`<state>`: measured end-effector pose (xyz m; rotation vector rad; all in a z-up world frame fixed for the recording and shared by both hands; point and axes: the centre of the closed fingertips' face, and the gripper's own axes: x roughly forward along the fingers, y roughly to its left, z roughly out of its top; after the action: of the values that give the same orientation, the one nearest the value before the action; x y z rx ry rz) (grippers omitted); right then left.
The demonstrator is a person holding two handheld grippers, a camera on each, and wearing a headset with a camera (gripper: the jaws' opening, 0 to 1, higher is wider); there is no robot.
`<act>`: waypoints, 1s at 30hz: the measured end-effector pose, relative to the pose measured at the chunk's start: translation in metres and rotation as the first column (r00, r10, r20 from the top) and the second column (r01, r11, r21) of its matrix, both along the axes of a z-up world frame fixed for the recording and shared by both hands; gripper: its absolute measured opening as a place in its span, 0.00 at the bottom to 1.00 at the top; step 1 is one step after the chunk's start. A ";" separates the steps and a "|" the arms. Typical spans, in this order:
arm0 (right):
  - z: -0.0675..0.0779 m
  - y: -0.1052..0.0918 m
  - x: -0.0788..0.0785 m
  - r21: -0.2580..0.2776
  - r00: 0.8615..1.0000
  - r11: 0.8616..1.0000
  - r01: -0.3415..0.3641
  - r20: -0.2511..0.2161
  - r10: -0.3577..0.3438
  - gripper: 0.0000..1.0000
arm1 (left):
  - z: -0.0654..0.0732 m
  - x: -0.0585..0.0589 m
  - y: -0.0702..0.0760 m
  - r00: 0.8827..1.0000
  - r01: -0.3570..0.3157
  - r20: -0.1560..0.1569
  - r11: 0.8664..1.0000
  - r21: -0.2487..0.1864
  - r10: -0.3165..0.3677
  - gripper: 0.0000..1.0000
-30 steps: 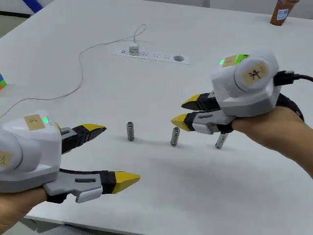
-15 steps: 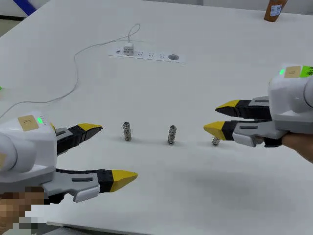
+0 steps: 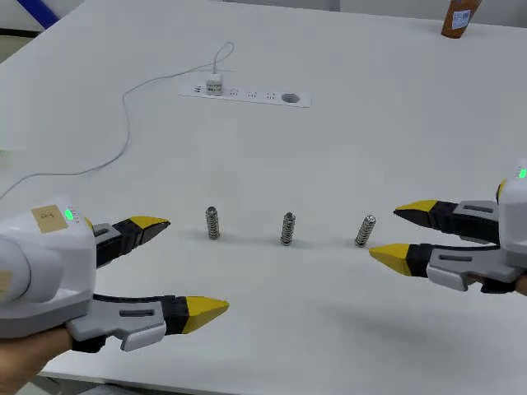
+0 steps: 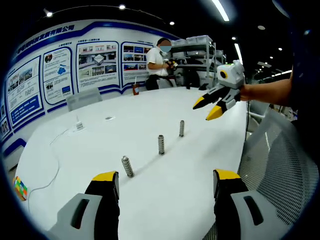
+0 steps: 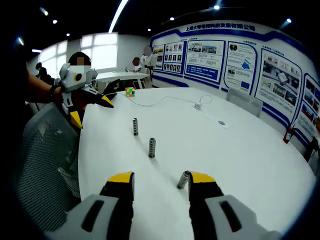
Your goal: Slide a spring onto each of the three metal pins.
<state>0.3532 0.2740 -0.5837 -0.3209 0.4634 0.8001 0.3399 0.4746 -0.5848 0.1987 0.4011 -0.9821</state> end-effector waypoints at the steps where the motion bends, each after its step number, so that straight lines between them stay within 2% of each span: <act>1: -0.001 -0.001 -0.001 0.003 1.000 1.000 -0.001 0.000 0.001 0.46 | 0.000 0.000 0.000 1.000 -0.001 -0.002 1.000 -0.001 0.001 0.79; 4: -0.004 -0.003 -0.003 0.018 1.000 1.000 0.000 0.006 0.000 0.52 | -0.002 0.000 0.001 1.000 -0.005 -0.007 1.000 -0.003 0.005 0.79; 9: -0.011 -0.004 -0.005 0.004 1.000 1.000 0.001 0.026 -0.001 0.60 | -0.003 0.000 0.000 1.000 -0.011 -0.012 1.000 -0.008 0.011 0.80; 17: -0.017 0.001 -0.008 0.062 0.999 0.998 0.018 0.026 -0.020 0.71 | -0.008 0.000 0.004 0.999 -0.029 -0.026 0.999 -0.015 0.029 0.80; 25: -0.017 -0.001 -0.009 0.101 0.998 0.993 0.057 0.022 -0.060 0.73 | -0.011 0.001 0.006 0.999 -0.040 -0.032 0.999 -0.018 0.040 0.80; 30: -0.021 -0.003 -0.010 0.098 0.997 0.993 0.071 0.012 -0.073 0.73 | -0.014 0.001 0.006 0.999 -0.040 -0.035 0.999 -0.013 0.040 0.80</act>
<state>0.3428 0.2706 -0.6043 -0.2188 0.4176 0.7469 0.3411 0.4811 -0.5991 0.1607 0.4283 -0.9498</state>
